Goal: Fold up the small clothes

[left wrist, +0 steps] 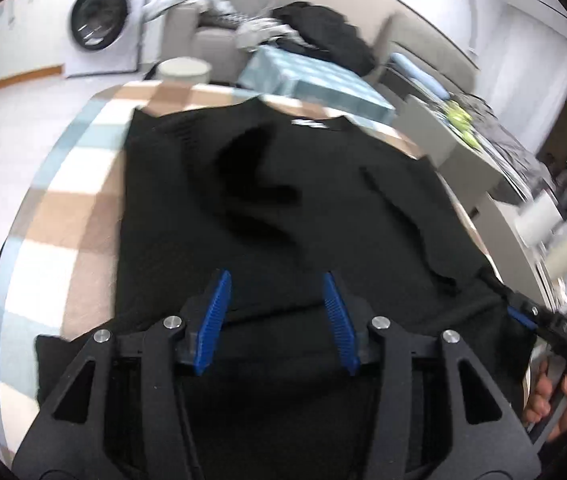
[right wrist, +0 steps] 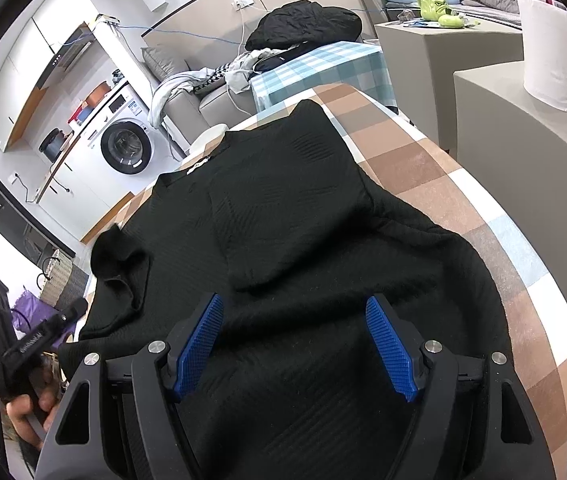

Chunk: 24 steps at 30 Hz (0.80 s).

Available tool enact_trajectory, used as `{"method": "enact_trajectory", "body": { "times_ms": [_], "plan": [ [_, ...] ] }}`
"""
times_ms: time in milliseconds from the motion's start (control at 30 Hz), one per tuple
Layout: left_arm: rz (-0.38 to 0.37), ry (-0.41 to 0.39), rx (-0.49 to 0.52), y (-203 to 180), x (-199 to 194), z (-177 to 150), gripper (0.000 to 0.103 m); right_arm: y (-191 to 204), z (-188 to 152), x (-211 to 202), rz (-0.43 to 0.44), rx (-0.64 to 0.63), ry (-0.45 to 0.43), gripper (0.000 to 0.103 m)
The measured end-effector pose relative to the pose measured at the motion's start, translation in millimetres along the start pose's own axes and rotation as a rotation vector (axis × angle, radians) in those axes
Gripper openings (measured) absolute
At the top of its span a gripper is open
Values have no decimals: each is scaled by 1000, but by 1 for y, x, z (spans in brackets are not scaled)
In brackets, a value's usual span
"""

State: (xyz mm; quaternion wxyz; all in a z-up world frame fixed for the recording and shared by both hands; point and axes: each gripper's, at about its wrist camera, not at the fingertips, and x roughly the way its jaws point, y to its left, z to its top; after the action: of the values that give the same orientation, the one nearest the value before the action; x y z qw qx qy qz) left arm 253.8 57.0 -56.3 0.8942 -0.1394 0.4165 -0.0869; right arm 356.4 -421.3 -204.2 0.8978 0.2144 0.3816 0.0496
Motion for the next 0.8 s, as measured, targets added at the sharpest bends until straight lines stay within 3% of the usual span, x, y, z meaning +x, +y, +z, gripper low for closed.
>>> {"method": "enact_trajectory", "body": {
  "times_ms": [200, 300, 367, 533, 600, 667, 800],
  "plan": [
    [16, -26, -117, 31, 17, 16, 45, -5, 0, 3, 0, 6, 10, 76],
    [13, -50, -73, 19, 35, 30, 45, -7, -1, 2, -4, 11, 12, 76],
    [32, -25, -66, 9, 55, 36, 45, -8, -3, 3, -6, 10, 19, 76],
    [-98, 93, 9, -29, 102, 47, 45, -10, -5, 2, -21, 12, 24, 76],
    [-114, 89, 68, -44, 94, 40, 50, -11, -4, -1, -27, 15, 19, 76],
    [-83, 79, 97, -49, 82, 34, 53, -12, -4, -3, -27, 17, 14, 76],
    [-20, 47, 72, -35, 48, 18, 57, -14, -4, -9, -28, 13, 4, 76]
  ]
}}
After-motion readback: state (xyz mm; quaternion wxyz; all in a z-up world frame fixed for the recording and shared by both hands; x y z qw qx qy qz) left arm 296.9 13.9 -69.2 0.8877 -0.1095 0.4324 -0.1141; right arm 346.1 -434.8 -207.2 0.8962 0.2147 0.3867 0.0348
